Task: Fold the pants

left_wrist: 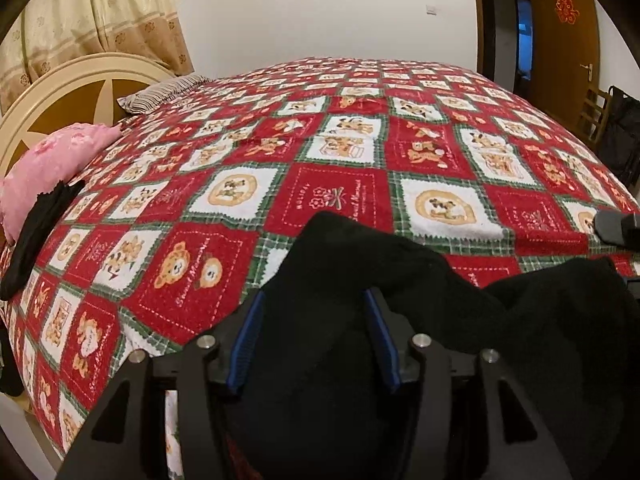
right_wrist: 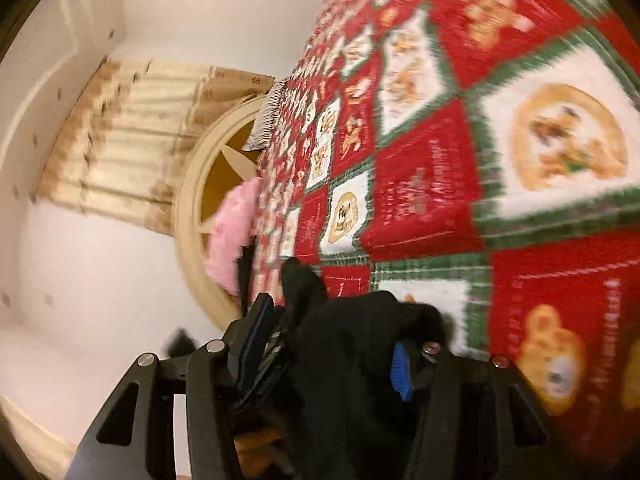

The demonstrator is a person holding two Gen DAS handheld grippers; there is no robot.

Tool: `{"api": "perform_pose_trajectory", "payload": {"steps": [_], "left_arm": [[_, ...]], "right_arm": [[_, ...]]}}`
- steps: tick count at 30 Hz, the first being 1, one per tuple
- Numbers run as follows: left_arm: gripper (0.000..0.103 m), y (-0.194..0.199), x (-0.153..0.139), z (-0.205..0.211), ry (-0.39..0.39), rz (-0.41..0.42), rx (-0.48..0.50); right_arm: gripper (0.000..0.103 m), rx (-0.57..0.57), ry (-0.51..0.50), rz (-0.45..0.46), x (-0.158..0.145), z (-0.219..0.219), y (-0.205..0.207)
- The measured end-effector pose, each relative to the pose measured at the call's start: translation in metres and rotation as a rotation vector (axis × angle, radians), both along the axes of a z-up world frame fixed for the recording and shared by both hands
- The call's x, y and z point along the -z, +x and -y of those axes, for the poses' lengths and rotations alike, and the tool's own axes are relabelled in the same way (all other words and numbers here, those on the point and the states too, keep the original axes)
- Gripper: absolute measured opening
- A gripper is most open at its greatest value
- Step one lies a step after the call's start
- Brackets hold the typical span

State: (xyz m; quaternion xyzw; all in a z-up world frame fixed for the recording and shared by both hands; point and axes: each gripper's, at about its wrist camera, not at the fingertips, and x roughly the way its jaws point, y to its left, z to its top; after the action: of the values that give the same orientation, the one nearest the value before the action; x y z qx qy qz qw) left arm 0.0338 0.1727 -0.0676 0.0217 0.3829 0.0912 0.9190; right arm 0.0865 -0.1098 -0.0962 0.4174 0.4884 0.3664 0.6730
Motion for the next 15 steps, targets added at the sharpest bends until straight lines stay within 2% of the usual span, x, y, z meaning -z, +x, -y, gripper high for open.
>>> {"api": "perform_pose_trajectory", "payload": {"steps": [1,2,3,5,6,8,9,11,13,15], "left_arm": [[0.064,0.001,0.0,-0.003,-0.003,-0.001,-0.004],[0.074,0.002,0.001,-0.008,-0.016,-0.005,-0.021],[0.077,0.003,0.002,-0.013,-0.043,-0.009,-0.036],[0.085,0.005,0.004,-0.027,-0.125,-0.019,-0.057],[0.086,0.005,0.004,-0.03,-0.145,-0.02,-0.059],[0.086,0.005,0.005,-0.029,-0.143,-0.019,-0.054],[0.086,0.005,0.005,-0.027,-0.134,-0.017,-0.054],[0.087,0.005,0.005,-0.026,-0.13,-0.016,-0.054],[0.089,0.005,0.005,-0.028,-0.141,-0.018,-0.061],[0.089,0.005,0.005,-0.031,-0.15,-0.019,-0.062]], "right_arm": [[0.053,0.019,-0.044,0.003,-0.006,0.009,-0.002],[0.054,0.082,-0.135,0.032,-0.017,0.025,-0.009],[0.054,0.171,-0.259,0.08,-0.034,0.047,-0.02],[0.054,0.369,-0.389,0.149,-0.067,0.1,-0.047],[0.054,0.462,-0.438,0.15,-0.077,0.122,-0.059],[0.055,0.658,-0.585,0.102,-0.093,0.17,-0.082],[0.055,0.769,-0.698,0.041,-0.097,0.197,-0.094],[0.055,0.897,-0.86,-0.061,-0.097,0.239,-0.106],[0.055,0.971,-0.977,-0.128,-0.091,0.276,-0.114],[0.055,0.988,-1.069,-0.195,-0.083,0.299,-0.112]]}}
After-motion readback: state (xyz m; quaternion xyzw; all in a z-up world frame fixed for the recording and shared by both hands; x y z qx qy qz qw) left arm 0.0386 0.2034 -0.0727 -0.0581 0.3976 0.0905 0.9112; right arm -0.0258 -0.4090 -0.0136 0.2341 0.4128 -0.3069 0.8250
